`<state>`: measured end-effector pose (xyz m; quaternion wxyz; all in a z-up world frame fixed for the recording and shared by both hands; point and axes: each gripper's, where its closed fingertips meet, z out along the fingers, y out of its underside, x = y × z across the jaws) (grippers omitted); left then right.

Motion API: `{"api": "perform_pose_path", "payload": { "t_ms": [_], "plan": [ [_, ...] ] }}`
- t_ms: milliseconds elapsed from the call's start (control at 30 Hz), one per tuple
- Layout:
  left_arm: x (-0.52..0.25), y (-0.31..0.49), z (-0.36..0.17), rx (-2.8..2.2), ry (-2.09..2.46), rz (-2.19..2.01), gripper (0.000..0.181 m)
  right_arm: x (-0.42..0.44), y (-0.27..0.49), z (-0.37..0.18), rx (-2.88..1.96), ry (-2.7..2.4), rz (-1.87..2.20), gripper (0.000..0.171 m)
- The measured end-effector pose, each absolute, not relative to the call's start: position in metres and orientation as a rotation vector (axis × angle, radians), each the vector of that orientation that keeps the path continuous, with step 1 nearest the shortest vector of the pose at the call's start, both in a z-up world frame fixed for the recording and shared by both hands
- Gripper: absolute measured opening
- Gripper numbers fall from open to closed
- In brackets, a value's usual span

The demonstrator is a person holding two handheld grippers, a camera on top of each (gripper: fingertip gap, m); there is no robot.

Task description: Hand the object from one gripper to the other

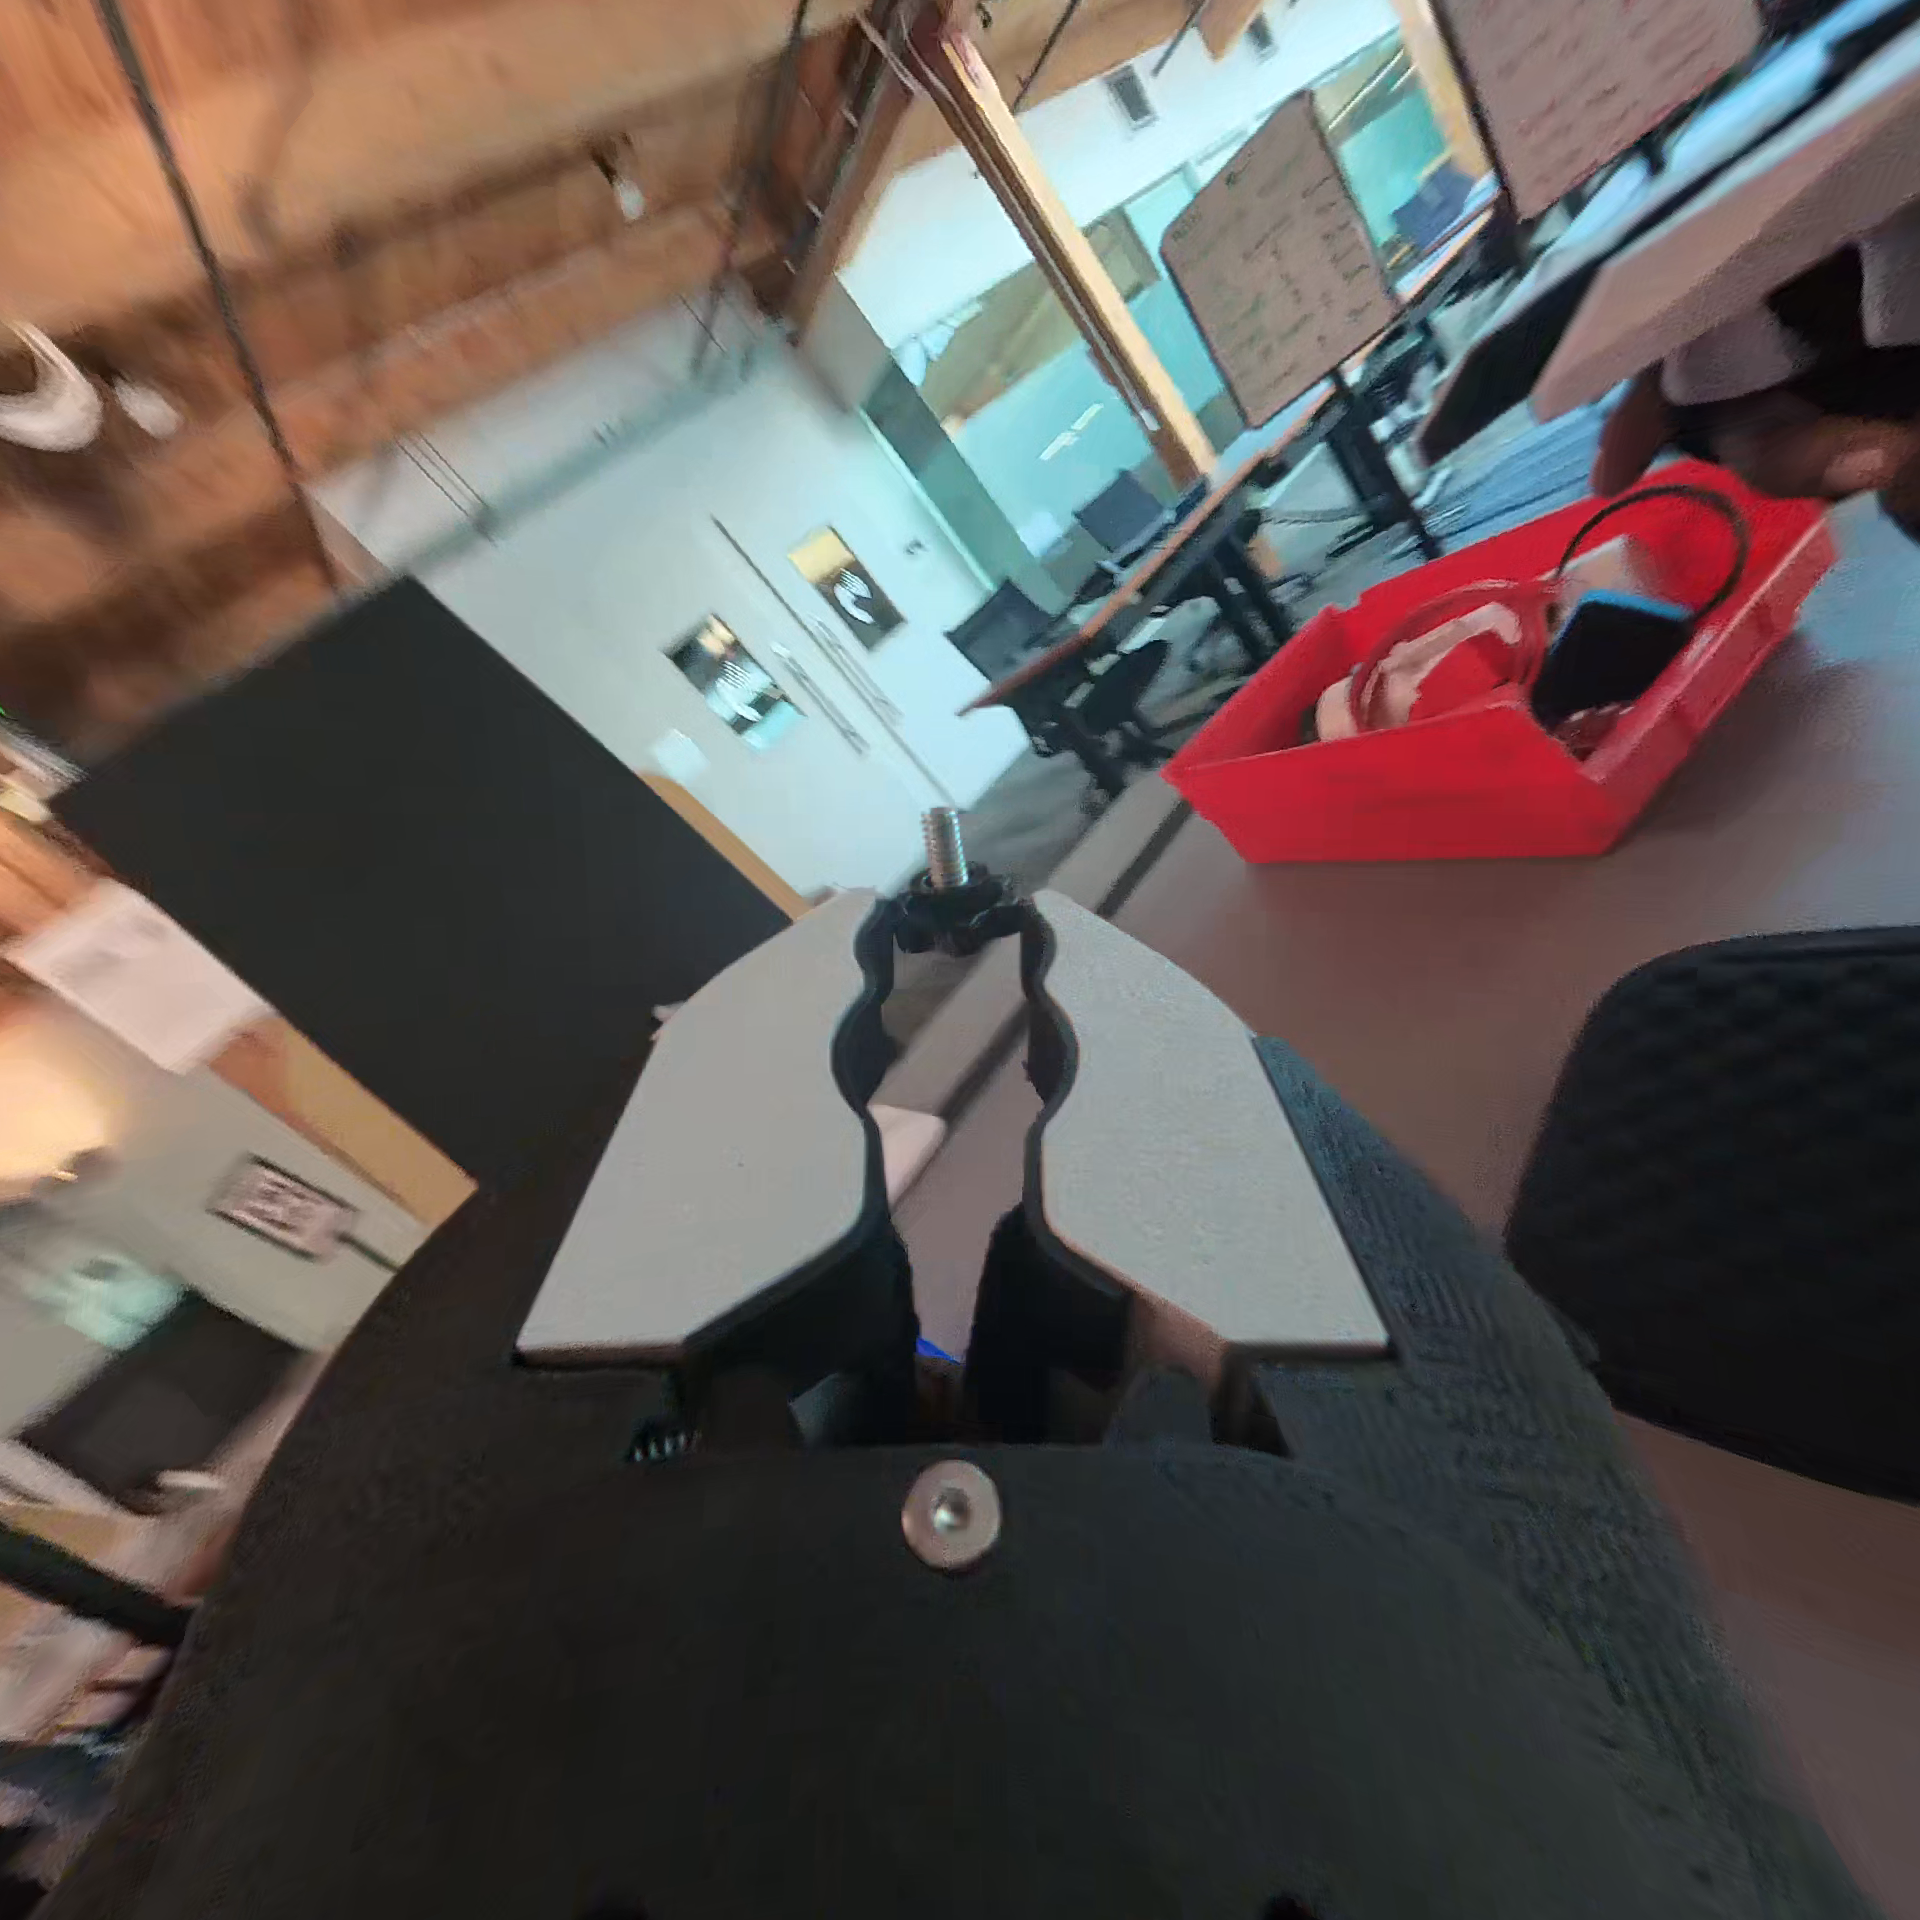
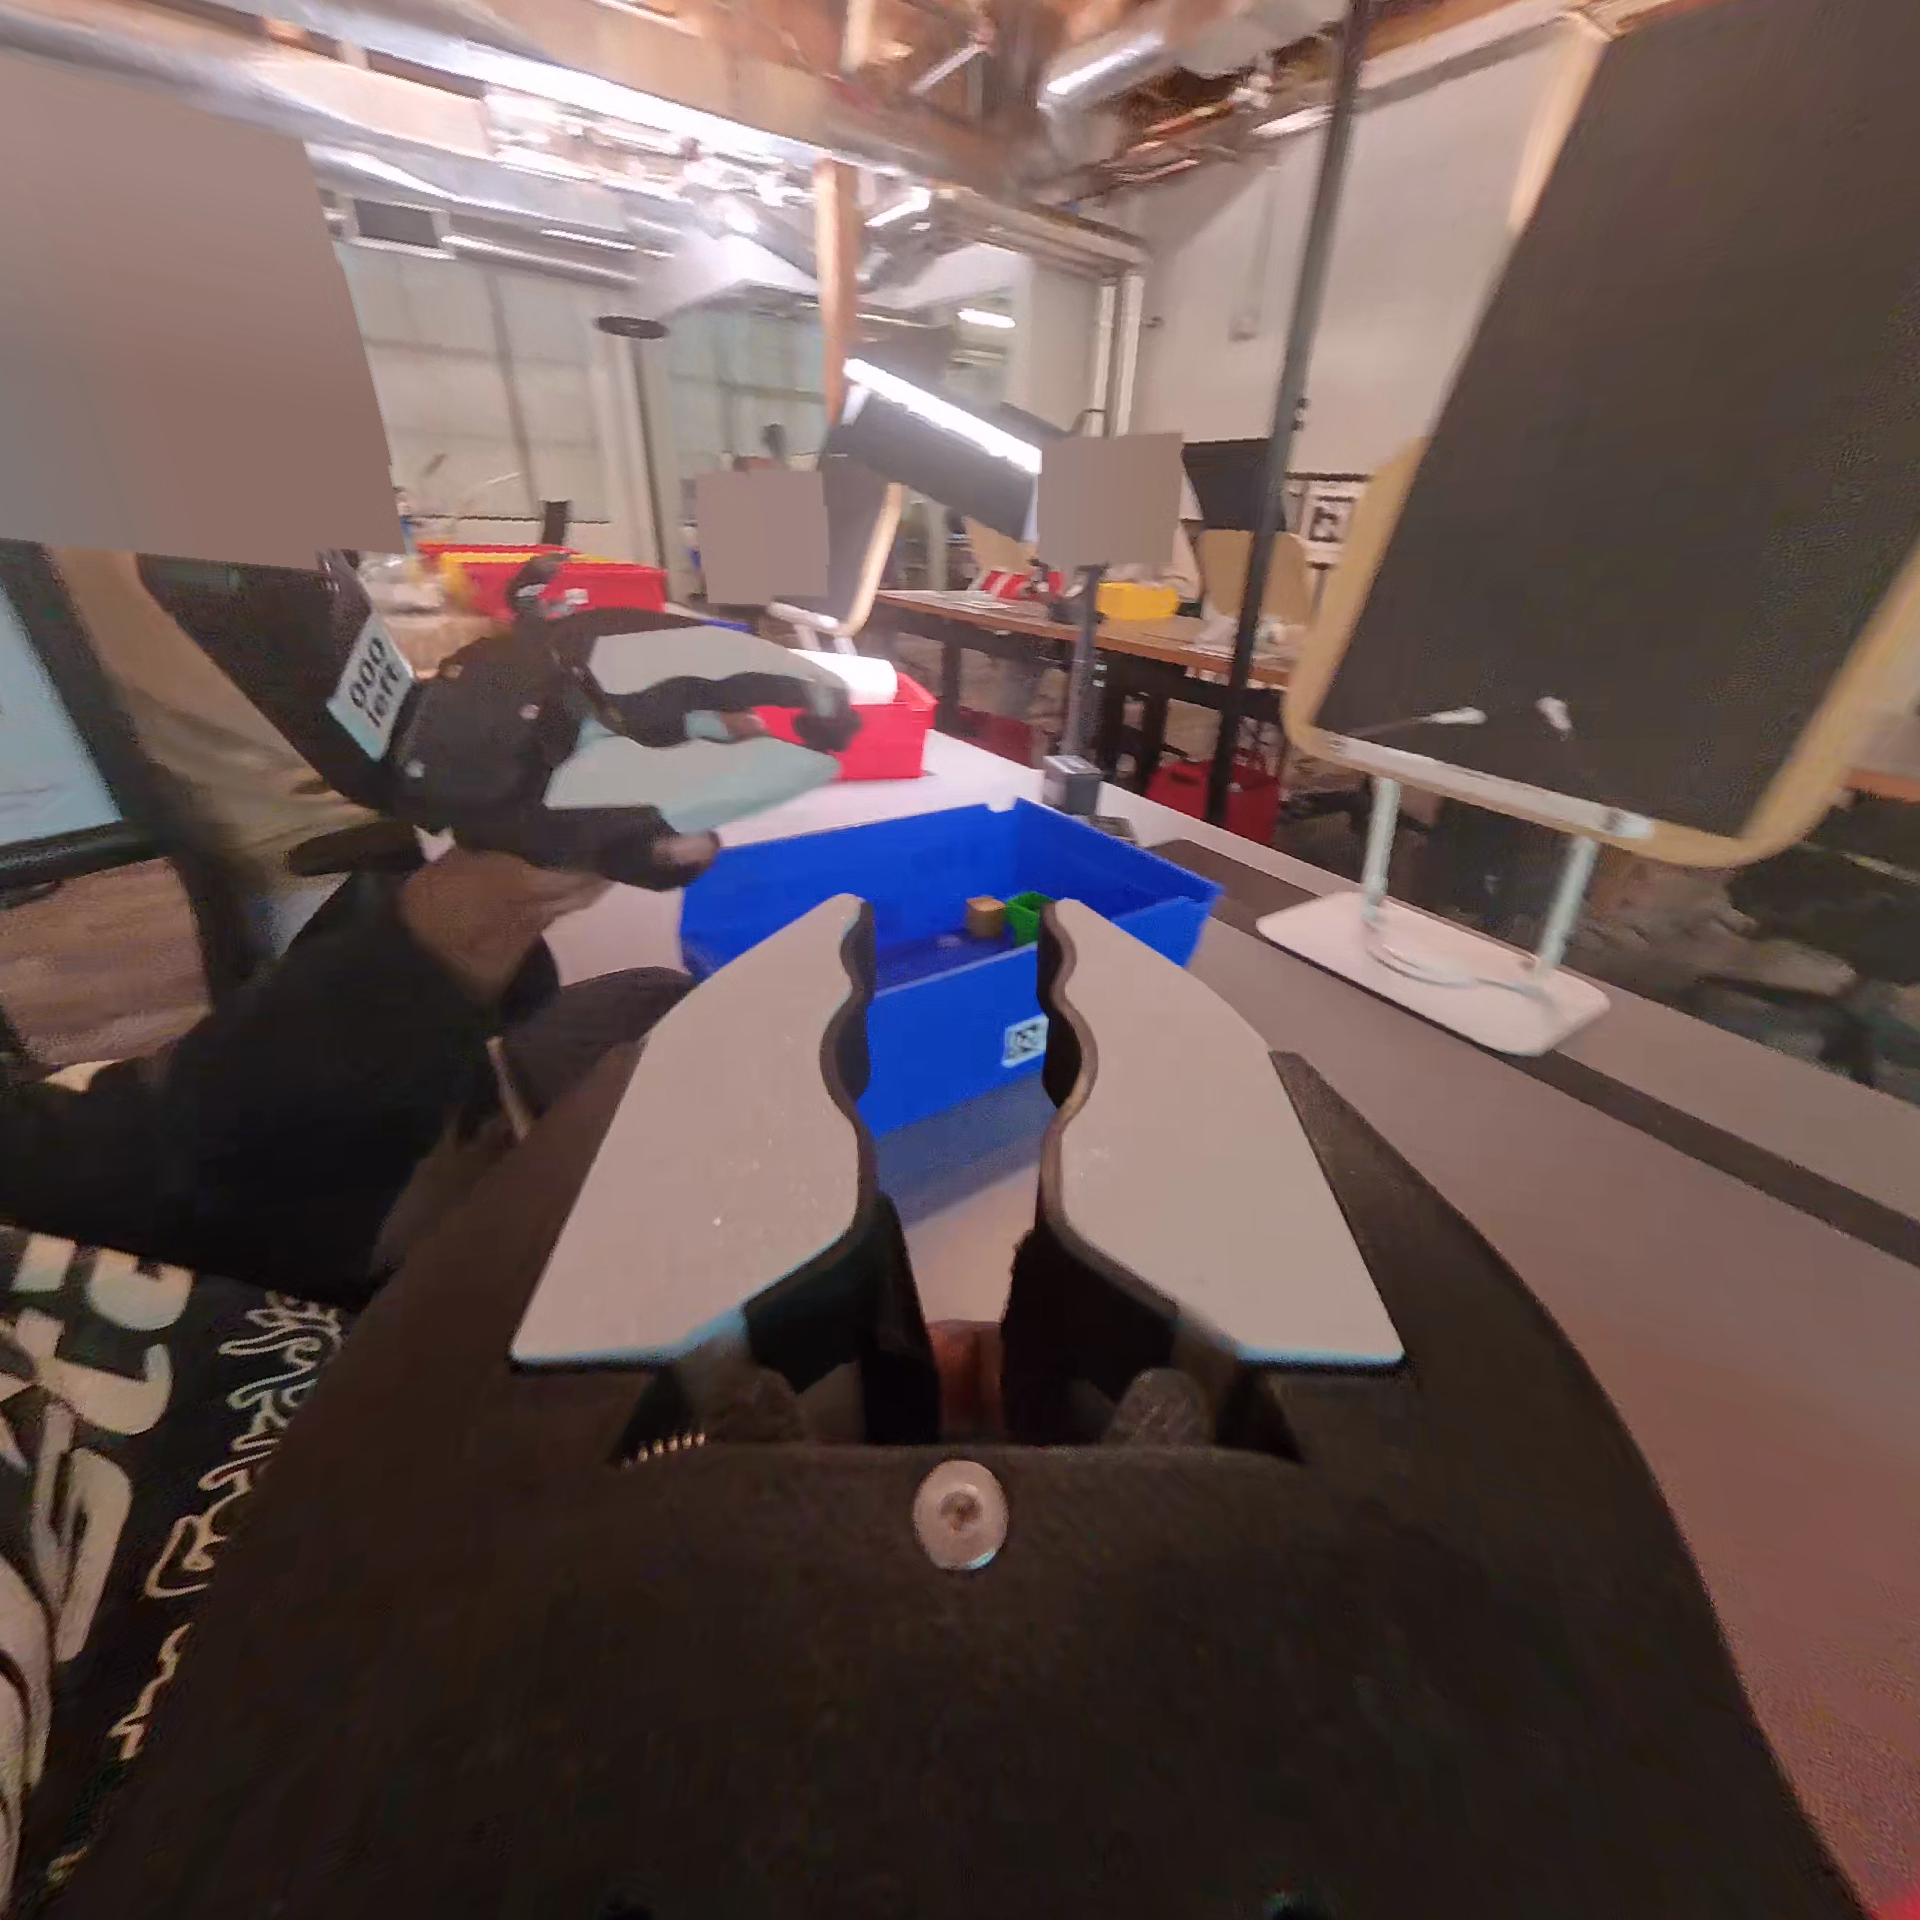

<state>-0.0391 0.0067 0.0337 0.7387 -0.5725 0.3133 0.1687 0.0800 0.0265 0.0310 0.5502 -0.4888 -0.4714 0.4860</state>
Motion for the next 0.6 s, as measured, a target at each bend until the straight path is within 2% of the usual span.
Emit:
{"api": "perform_pose_path", "payload": {
  "t_ms": [167, 367, 600],
  "plan": [
    [-0.001, -0.015, 0.048, -1.042, 0.787, 0.752, 0.022, 0.053, -0.020, 0.039, -1.009, -1.144, 1.100, 0.028],
    [0.021, -0.034, 0.041, -0.866, 0.930, 1.065, 0.023, 0.047, -0.045, 0.046, -0.794, -1.153, 0.880, 0.022],
    [0.026, -0.034, 0.025, -0.854, 1.023, 1.143, 0.023, 0.041, -0.053, 0.032, -0.725, -1.267, 0.723, 0.014]
  ]
}}
